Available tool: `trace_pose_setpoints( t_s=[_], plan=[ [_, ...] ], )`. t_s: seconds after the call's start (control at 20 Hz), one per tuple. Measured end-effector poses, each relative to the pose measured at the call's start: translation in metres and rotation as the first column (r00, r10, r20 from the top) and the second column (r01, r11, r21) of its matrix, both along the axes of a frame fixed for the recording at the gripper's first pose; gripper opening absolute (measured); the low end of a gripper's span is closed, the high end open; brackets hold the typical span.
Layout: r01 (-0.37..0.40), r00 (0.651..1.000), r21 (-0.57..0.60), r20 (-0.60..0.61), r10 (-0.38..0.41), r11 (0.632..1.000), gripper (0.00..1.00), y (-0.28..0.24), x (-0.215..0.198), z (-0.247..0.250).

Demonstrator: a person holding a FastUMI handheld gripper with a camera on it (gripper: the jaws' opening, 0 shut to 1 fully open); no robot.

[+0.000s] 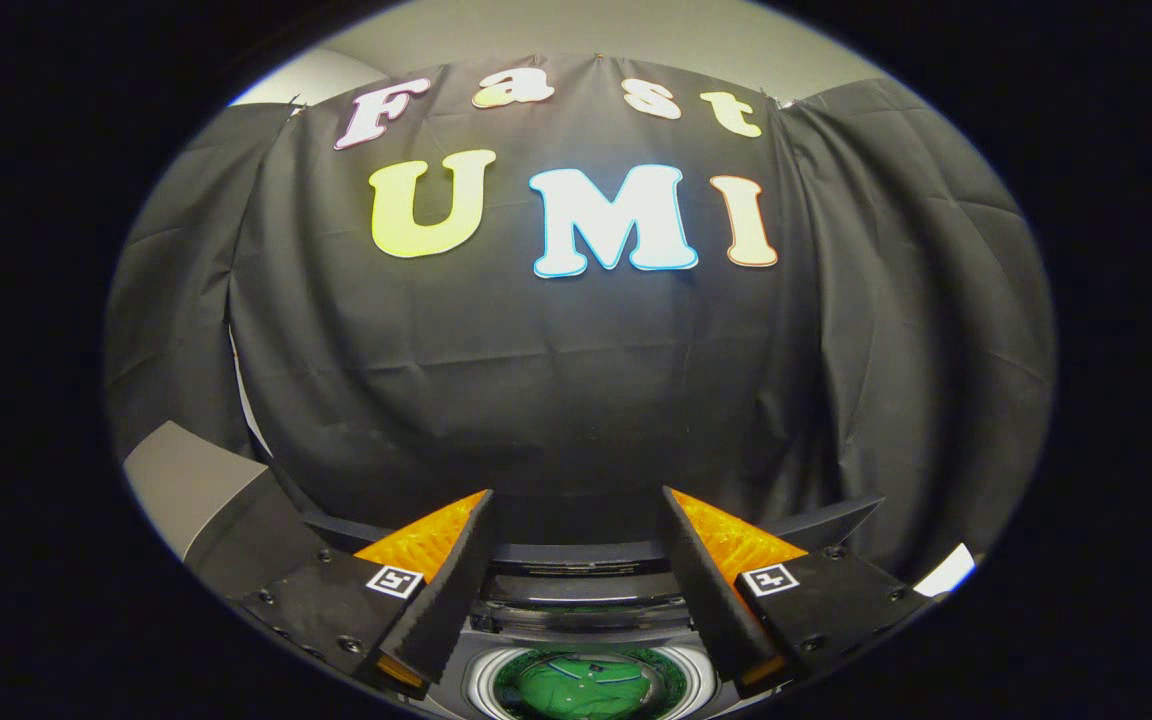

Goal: Put the clothes into the washing machine and then close the washing machine lid.

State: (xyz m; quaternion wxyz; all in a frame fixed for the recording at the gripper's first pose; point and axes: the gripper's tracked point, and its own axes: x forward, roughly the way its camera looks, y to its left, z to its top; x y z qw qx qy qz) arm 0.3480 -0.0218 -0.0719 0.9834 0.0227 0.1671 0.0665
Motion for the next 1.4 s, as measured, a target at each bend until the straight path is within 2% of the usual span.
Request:
trace_pose_setpoints(
  t_s=[0.7, 1.05, 1.4],
  plan=[
    [-0.007, 1.0, -0.015, 0.017, 0.007, 1.0, 0.99, -0.006, -0.075, -0.019],
    [-0.009, 1.0, -0.043, -0.021, 0.009, 0.999, 0.99, -0.01, -0.109, -0.045],
    [-0.008, 1.0, -0.014, 0.008, 0.008, 1.0, 0.99, -0.011, -0.137, -0.051]
  ],
)
